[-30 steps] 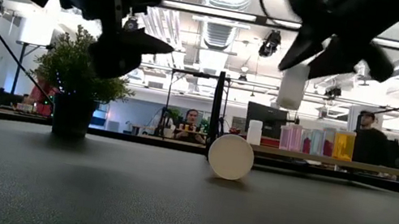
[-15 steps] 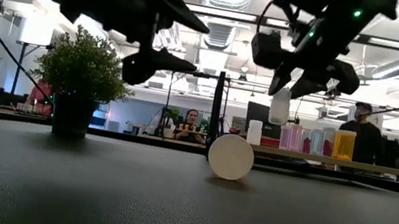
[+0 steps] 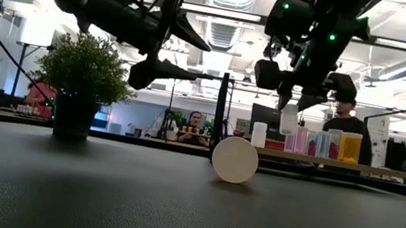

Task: Pick and place medicine bottles onto shelf by color
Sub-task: Put the left white pill bottle on the shelf aligned with the other white pill bottle

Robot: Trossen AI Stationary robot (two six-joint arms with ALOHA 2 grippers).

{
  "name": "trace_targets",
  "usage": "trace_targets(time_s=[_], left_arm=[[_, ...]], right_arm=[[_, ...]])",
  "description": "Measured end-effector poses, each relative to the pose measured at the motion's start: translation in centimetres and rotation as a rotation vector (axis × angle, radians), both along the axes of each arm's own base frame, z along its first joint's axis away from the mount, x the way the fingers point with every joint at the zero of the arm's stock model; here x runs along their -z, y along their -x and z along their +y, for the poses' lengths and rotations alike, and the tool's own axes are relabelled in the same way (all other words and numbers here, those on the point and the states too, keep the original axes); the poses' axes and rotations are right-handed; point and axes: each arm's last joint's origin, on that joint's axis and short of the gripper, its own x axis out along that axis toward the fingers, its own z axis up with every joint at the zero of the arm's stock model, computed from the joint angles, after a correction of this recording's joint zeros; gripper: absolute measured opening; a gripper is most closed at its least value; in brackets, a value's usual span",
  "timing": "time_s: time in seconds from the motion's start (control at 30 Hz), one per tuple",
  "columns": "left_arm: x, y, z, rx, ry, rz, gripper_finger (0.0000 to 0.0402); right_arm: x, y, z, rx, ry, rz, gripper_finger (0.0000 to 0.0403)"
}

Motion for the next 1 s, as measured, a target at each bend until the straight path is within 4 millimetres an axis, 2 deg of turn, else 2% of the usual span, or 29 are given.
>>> trace_targets(time_s=[0.2, 0.43, 0.73, 1.0], left_arm=[[0.0, 0.1, 0.4, 0.030, -0.025, 0.001, 0.0272], [0.0, 0.4, 1.2, 0.084, -0.023, -0.005, 0.0272], [-0.1, 1.0, 2.5, 0.107, -0.006, -0.013, 0.0272], [-0.1, 1.1, 2.8, 0.116, -0.002, -0.014, 0.0272]], right_arm=[[-0.2, -0.5, -1.8, 0.007, 0.000, -0.082, 0.0137], [-0.2, -0.3, -4.0, 0.055, -0.003, -0.112, 0.0137], [2.4, -1.6, -4.3, 0.061, -0.043, -0.095, 0.0137], [2.4, -2.3, -4.6, 0.055, -0.036, -0.097, 0.0137]])
